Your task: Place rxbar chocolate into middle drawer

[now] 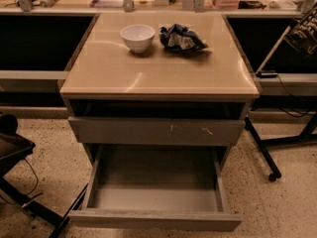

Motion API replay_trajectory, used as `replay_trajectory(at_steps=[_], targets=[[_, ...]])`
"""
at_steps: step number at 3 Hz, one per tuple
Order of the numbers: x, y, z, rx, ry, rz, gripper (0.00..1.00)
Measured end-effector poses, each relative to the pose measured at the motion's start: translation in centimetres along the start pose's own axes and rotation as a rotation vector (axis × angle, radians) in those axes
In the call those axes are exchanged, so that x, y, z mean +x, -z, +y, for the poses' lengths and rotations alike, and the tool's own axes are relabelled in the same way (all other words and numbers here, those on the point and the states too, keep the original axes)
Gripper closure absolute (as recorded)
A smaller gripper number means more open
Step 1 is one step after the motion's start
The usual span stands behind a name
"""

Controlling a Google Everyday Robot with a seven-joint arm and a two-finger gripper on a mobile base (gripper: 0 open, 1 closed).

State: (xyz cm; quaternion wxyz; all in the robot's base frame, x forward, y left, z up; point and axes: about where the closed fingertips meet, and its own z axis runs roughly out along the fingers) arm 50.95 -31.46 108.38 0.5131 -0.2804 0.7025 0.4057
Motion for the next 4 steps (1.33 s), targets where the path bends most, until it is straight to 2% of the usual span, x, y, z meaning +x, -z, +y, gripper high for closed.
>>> replay_trajectory(at_steps=[1, 2, 3, 4], targets=[[-1.3, 1.1, 2.7, 0.121, 0.132, -0.007, 1.0], [-1.8, 1.2, 6.2, 0.244, 0.302, -0.045, 1.0], [-0.4, 1.1, 6.0, 0.291, 0.342, -0.061, 1.0], [-0.4, 1.1, 6.0, 0.291, 0.342, -0.061, 1.0]])
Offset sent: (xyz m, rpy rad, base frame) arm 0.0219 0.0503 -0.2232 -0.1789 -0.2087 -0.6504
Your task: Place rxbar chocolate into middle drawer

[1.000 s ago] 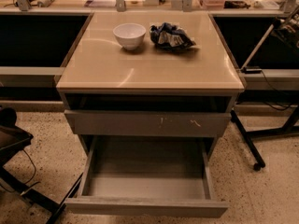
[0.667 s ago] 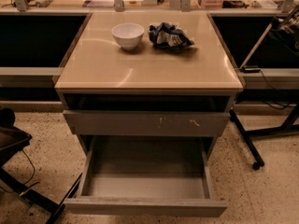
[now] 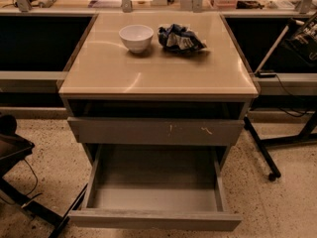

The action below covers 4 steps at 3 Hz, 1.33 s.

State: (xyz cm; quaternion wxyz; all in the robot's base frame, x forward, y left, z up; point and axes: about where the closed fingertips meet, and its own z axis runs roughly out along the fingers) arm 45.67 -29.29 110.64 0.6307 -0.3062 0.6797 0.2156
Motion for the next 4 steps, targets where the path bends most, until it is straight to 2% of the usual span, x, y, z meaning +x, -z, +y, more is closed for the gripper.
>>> replay_trajectory(at_steps=[1, 2, 3, 4], targets=[[1.9, -1.0, 1.2, 0.009, 0.011, 0.011, 1.0], [5.8, -1.7, 2.4, 0.074, 0.019, -0.044, 1.0], [11.7, -3.3, 3.7, 0.149, 0.064, -0.059, 1.0], [21.7, -8.2, 5.5, 0.151, 0.076, 0.014, 1.0]])
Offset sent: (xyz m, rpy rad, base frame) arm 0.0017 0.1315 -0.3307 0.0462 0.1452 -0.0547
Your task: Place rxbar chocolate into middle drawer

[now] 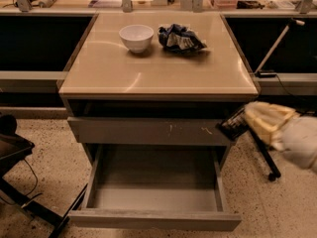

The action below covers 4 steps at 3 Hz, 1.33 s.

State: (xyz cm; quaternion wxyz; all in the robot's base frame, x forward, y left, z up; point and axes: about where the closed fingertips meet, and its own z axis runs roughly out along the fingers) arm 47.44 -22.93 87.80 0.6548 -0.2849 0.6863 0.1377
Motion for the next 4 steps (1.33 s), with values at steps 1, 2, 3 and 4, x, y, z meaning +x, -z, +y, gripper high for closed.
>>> replay_trajectory(at_steps=[1, 2, 3, 4], targets=[[11.7, -4.9, 5.3, -0.053, -0.03, 0.162, 1.0], [14.8, -6.3, 8.2, -0.073, -0.032, 0.217, 1.0], [14.8, -6.2, 8.2, -0.07, -0.03, 0.219, 1.0], [19.5, -7.7, 10.0, -0.066, -0.084, 0.241, 1.0]])
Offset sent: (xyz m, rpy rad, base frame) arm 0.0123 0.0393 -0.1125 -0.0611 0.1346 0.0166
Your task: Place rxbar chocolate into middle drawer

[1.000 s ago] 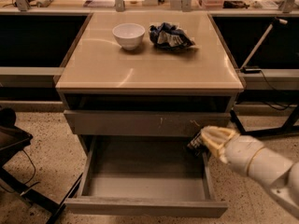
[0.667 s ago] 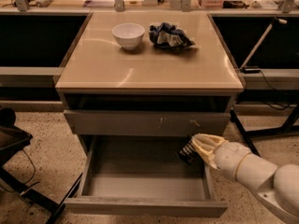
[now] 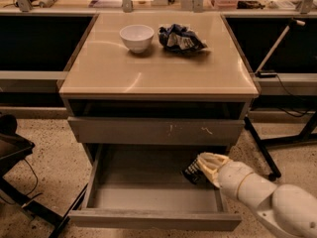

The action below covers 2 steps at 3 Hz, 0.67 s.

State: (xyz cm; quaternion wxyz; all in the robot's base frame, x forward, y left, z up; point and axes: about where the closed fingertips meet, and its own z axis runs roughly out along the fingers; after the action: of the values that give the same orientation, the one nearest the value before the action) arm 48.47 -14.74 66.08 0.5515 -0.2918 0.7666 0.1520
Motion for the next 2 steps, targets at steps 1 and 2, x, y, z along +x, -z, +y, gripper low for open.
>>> replay_trajectory(at_steps=[1, 2], targets=[[9.0, -6.1, 1.5, 0.0, -0.109, 0.067, 1.0], [16.9, -11.0, 2.2, 0.021, -0.168, 0.168, 1.0]])
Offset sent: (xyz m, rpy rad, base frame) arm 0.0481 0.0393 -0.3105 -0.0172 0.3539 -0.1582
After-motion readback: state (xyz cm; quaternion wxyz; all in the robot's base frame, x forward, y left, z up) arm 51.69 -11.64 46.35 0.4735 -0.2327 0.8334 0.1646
